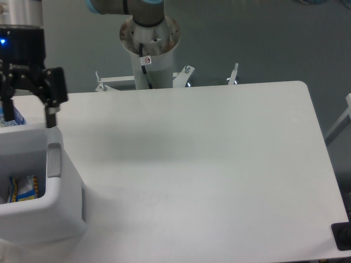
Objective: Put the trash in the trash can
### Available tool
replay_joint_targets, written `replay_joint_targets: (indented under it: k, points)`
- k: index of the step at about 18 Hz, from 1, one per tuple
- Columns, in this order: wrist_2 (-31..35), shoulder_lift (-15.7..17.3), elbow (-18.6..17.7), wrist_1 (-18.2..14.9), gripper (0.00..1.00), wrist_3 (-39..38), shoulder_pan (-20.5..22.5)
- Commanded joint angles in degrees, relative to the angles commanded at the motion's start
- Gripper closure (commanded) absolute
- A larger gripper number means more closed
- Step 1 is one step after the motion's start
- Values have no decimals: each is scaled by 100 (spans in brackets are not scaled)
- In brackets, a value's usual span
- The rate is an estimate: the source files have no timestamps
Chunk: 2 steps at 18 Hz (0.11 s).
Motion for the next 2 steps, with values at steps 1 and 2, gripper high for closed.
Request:
replay_joint_targets:
  k: [1,2]
  points:
    - [44,18,17,-140,0,0,9]
    - [80,35,43,-272,0,0,26]
